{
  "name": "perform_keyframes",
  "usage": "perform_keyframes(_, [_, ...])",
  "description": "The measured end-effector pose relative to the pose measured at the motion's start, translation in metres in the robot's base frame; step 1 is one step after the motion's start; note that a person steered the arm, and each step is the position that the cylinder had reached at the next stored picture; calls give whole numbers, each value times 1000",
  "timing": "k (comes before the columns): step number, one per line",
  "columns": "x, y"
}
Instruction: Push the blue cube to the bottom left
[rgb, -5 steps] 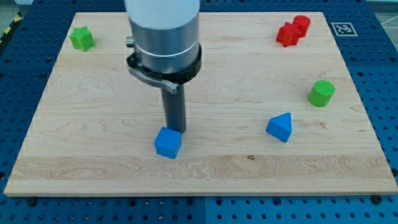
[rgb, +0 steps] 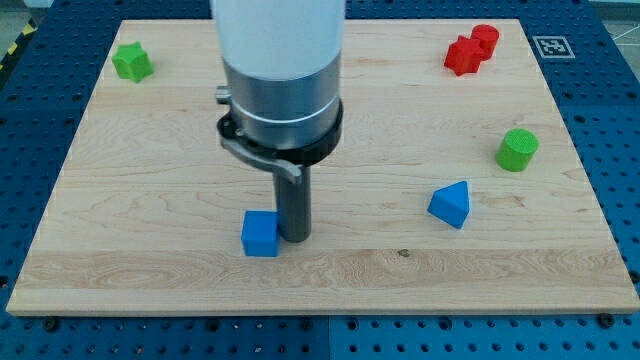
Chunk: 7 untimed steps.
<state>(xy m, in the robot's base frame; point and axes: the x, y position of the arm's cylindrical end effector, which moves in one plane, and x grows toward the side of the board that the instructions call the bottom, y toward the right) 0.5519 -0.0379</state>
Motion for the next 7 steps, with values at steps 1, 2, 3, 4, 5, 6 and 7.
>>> perform_keyframes(1, [1, -19])
perform_keyframes(2, [1, -38])
perform_keyframes(3, [1, -55])
perform_keyframes(4, [1, -72])
perform_keyframes(5, [1, -87])
perform_keyframes(6, [1, -102])
perform_keyframes(7, [1, -116])
